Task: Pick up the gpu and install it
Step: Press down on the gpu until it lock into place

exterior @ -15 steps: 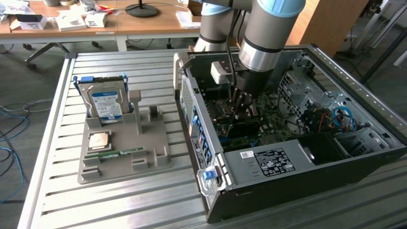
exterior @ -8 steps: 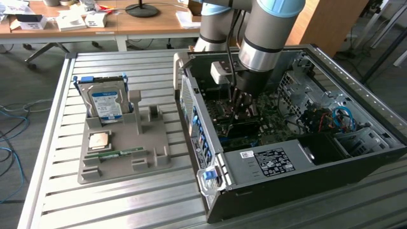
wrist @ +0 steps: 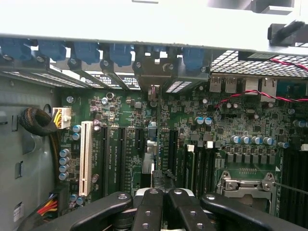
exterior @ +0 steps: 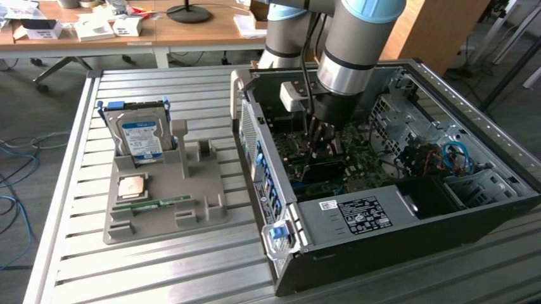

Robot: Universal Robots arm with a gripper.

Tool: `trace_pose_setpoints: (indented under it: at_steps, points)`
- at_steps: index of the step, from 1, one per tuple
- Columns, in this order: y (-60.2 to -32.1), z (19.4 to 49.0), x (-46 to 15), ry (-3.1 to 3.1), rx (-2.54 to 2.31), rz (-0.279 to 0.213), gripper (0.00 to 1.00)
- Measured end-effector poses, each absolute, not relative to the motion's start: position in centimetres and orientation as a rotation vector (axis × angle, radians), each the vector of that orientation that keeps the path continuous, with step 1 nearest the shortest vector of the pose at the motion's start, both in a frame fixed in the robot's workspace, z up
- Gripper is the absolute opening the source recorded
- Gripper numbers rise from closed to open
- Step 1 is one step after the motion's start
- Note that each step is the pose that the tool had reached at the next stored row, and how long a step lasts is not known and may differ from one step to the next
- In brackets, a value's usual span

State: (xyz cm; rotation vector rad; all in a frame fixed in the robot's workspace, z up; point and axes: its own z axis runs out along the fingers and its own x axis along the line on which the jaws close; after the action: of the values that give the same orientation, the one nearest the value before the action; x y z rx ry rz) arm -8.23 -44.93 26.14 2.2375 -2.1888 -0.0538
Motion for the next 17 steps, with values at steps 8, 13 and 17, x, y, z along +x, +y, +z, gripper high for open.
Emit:
trace_pose_setpoints:
  at_steps: [8, 13, 17]
  points:
    - [-44.93, 26.15, -8.23, -2.192, 2.241, -0.058, 0.11]
    - [-44.93, 26.15, -8.23, -2.193, 2.242, -0.060, 0.11]
    - [-44.93, 26.15, -8.24, -2.194, 2.243, -0.061, 0.11]
